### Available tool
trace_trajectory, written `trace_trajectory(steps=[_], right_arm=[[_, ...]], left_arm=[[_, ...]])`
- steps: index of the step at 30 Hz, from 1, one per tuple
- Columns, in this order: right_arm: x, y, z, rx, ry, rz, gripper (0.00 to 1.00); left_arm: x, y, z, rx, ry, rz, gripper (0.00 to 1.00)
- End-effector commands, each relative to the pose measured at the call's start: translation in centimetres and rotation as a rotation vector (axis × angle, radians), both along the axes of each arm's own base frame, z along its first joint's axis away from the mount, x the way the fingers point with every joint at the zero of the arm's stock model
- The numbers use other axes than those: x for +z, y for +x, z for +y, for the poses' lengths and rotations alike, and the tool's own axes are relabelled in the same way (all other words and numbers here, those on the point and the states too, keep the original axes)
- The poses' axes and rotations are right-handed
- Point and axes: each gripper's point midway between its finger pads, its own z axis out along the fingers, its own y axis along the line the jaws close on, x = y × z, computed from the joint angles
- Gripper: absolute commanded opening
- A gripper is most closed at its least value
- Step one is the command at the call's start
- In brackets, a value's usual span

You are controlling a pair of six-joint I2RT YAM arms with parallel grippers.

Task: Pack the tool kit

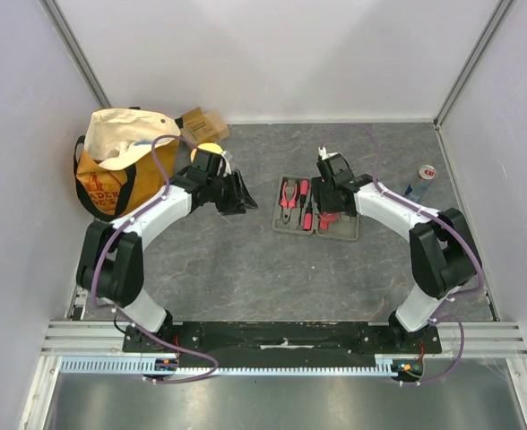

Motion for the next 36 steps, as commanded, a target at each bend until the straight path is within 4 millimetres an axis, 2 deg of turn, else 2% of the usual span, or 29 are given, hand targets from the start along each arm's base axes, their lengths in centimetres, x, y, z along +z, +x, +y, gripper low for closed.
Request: trace_trajectory(steps=[1, 10, 15, 19, 26, 36], right_arm=[[1.1, 0.2, -0.5, -0.031, 0.033, -0.049, 0.42], [-0.4, -1.4, -1.9, -0.105, 0.026, -0.025, 0.43], [-0.7, -2.0, -2.7, -0.143, 0.015, -0.03, 0.43], [-1.0, -2.3, -3.8, -0.182, -0.013, -0.04, 0.42], [-1.8, -3.1, -5.1, -0.242, -0.047, -0.047, 0.43], [-2.5, -2.8, -6.5, -0.316, -0.073, -0.115, 0.44]], left_arm=[[1.4, 1.8, -3.0, -0.042, -0.08, -0.021, 0.5], [-2.1, 3.2, -5.2, -0.061, -0.053, 0.045, 0.49], [-3.3, 3.8, -6.3, -0.082, -0.05, 0.059, 0.49], [-4.4, 3.5, -7.4, -0.137, -0.067, 0.103, 0.49], [-5.7, 2.7, -8.1, -0.164, -0.056, 0.144, 0.48], [-6.3, 2.4, -8.1, -0.173, -0.048, 0.158, 0.47]])
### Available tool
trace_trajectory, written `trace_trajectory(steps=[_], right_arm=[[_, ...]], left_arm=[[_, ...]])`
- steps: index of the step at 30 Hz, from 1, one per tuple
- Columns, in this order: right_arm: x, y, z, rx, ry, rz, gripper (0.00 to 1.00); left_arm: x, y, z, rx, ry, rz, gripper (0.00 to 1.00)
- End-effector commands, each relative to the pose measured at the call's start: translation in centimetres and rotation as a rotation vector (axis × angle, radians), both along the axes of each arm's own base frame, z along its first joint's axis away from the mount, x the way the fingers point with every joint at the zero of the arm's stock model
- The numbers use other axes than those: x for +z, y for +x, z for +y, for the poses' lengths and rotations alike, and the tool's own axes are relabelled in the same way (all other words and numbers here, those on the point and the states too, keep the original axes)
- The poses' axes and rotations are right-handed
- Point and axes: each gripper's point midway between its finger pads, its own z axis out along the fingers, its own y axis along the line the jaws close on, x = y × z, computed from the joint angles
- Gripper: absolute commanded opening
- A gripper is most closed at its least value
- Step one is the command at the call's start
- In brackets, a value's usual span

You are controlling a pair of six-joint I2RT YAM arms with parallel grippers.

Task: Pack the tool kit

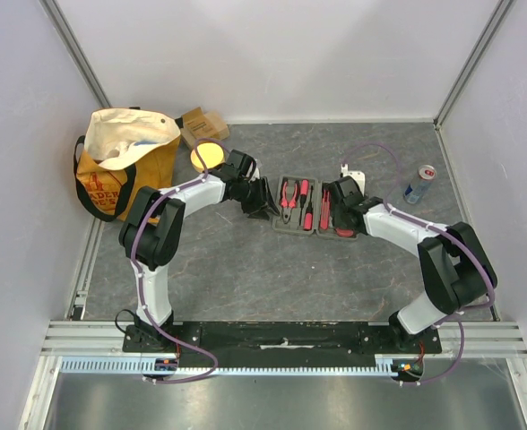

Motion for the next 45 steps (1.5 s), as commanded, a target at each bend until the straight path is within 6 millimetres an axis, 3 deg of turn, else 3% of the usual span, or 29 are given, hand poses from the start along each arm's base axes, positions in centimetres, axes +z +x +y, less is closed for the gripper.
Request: trace_trajectory(steps=[1, 5, 10, 13, 20, 24, 29, 39, 45], right_arm=[[0.7, 0.9, -1.0, -0.065, -0.011, -0.083, 0.44], [-0.6, 0.5, -0.8, -0.067, -0.001, -0.054, 0.46], [-1.1, 0.0, -1.1, -0.085, -0.008, -0.04, 0.58], [-0.4, 0.1, -1.2, -0.095, -0.003, -0.058, 0.71], [2.4, 1.0, -1.2, -0.099, 0.002, -0.104, 0.84], [4.1, 1.5, -0.8, -0.087, 0.013, -0.128, 0.81], [4.6, 2.1, -0.2, -0.049, 0.02, -0.124, 0.66], [1.1, 2.5, 0.5, 0.056, -0.046, -0.006, 0.62], [-0.7, 1.2, 0.2, 0.056, -0.063, 0.057, 0.6]], left_arm=[[1.0, 0.4, -1.0, -0.027, -0.033, -0.018, 0.47], [1.0, 0.3, -1.1, -0.032, -0.033, -0.017, 0.47], [1.1, 0.2, -1.3, -0.037, -0.036, -0.019, 0.47], [1.2, 0.3, -1.2, -0.034, -0.039, -0.018, 0.47], [1.4, 0.2, -1.3, -0.037, -0.04, -0.021, 0.47], [1.6, 0.2, -1.3, -0.036, -0.041, -0.025, 0.47], [1.4, 0.3, -1.1, -0.035, -0.035, -0.024, 0.47], [-0.1, -0.2, -1.1, -0.052, -0.022, 0.006, 0.46], [-0.8, -0.7, -0.8, -0.053, -0.001, 0.029, 0.44]])
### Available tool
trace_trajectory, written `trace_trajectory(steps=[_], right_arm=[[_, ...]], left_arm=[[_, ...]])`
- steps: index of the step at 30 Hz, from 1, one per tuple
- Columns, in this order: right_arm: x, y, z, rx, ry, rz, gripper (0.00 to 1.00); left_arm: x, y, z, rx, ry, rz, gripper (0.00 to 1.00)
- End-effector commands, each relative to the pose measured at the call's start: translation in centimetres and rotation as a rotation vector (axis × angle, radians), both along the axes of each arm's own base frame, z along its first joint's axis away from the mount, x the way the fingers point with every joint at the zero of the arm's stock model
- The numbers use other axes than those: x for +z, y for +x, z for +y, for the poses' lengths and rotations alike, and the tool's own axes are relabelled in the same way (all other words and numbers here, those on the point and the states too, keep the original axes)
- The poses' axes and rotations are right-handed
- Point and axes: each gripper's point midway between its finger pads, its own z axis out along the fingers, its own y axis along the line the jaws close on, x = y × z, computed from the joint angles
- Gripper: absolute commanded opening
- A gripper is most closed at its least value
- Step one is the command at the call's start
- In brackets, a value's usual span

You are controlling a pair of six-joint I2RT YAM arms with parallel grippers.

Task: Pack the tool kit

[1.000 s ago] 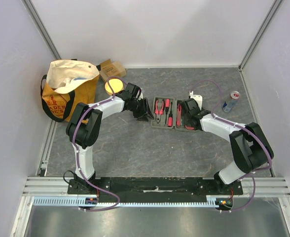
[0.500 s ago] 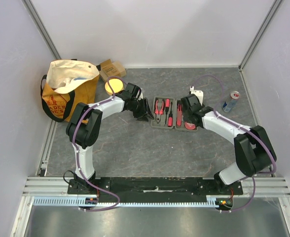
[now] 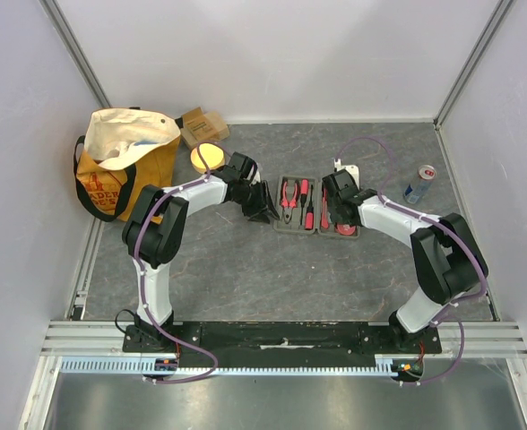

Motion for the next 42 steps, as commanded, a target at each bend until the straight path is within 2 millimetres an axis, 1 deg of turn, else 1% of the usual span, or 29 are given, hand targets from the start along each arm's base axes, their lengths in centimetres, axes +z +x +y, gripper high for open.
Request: trace_trajectory(steps=[1, 8, 13, 18, 22, 24, 25, 27, 29, 31, 32, 34, 37, 40, 42], right_arm=[[-1.2, -0.6, -0.2, 0.011, -0.014, 0.057, 0.59], [-2.2, -1.5, -1.1, 0.029, -0.076, 0.11, 0.46], [-3.1, -2.3, -0.9, 0.077, -0.071, 0.155, 0.4], [-4.1, -3.3, -1.0, 0.127, -0.093, 0.207, 0.38], [-4.2, -3.5, -1.2, 0.138, -0.125, 0.216, 0.38], [-4.1, -3.3, -1.0, 0.134, -0.118, 0.209, 0.38], [-3.8, -3.1, -0.8, 0.135, -0.108, 0.199, 0.4], [-2.9, -2.5, -0.3, 0.115, -0.079, 0.17, 0.48], [-1.7, -1.7, 0.3, 0.097, -0.05, 0.133, 0.59], [-0.3, -0.9, 0.7, 0.08, -0.021, 0.091, 0.66], [0.3, -0.6, 1.0, 0.075, -0.005, 0.075, 0.68], [1.7, -0.1, 1.4, 0.065, 0.025, 0.043, 0.69], [2.7, -0.4, 1.8, 0.059, 0.059, 0.039, 0.6], [2.7, -0.9, 2.2, 0.072, 0.084, 0.047, 0.53], [2.2, -1.1, 1.9, 0.072, 0.073, 0.055, 0.49]], left_arm=[[0.4, -0.1, -0.6, -0.04, -0.009, -0.005, 0.44], [0.3, -0.2, -0.7, -0.043, -0.006, 0.0, 0.43], [0.1, -0.3, -0.6, -0.043, 0.002, 0.007, 0.41], [-0.1, -0.4, -0.5, -0.044, 0.005, 0.016, 0.39], [0.0, -0.5, -0.6, -0.048, 0.006, 0.012, 0.38], [0.2, -0.4, -0.5, -0.048, 0.004, 0.008, 0.38], [0.2, -0.5, -0.5, -0.05, 0.005, 0.011, 0.38], [0.3, -0.5, -0.5, -0.05, 0.004, 0.008, 0.38], [0.5, -0.4, -0.5, -0.05, 0.002, 0.0, 0.38], [0.5, -0.4, -0.4, -0.05, 0.005, 0.001, 0.38], [0.6, -0.4, -0.5, -0.054, 0.005, -0.002, 0.38], [0.6, -0.4, -0.4, -0.052, 0.008, -0.004, 0.38], [0.8, -0.4, -0.4, -0.054, 0.009, -0.007, 0.39], [0.7, -0.5, -0.2, -0.054, 0.015, -0.01, 0.39], [0.8, -0.6, -0.2, -0.056, 0.015, -0.012, 0.39]])
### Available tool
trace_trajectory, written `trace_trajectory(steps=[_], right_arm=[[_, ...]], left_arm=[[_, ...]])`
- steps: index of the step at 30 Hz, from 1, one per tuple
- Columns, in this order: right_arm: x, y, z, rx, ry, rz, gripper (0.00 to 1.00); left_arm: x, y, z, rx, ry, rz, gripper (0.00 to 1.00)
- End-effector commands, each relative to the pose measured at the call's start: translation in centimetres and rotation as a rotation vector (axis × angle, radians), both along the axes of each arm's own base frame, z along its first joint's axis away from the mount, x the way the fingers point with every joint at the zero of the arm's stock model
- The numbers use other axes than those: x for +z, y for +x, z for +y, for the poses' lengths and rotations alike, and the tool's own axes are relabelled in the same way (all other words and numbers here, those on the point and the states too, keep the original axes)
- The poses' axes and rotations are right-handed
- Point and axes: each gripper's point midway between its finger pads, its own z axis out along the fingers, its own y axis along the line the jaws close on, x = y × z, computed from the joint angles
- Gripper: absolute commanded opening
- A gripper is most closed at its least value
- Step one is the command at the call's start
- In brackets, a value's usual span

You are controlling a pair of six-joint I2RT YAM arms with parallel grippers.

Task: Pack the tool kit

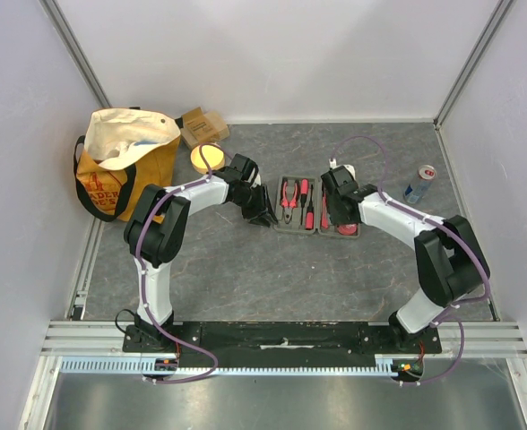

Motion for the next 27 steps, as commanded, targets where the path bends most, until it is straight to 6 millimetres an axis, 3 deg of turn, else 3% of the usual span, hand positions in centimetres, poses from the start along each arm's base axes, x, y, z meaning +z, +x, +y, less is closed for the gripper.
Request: trace_trajectory(steps=[1, 7, 18, 22, 27], right_arm=[[1.1, 0.0, 0.7, -0.001, 0.046, -0.015, 0.47], [-0.9, -0.9, 0.4, 0.003, 0.026, 0.038, 0.37], [-4.4, -3.8, -1.5, -0.022, -0.048, 0.151, 0.3], [-3.2, -2.8, -1.0, -0.04, -0.029, 0.108, 0.32], [1.0, -0.2, -0.7, -0.104, 0.006, -0.025, 0.4]], left_arm=[[1.5, 0.4, -0.5, -0.039, -0.015, -0.052, 0.38], [1.3, 0.3, -0.3, -0.038, -0.01, -0.048, 0.39], [1.3, 0.1, -0.2, -0.04, -0.011, -0.048, 0.39], [1.4, 0.1, -0.1, -0.038, -0.009, -0.049, 0.39], [2.1, 0.3, 0.0, -0.033, -0.008, -0.072, 0.39]])
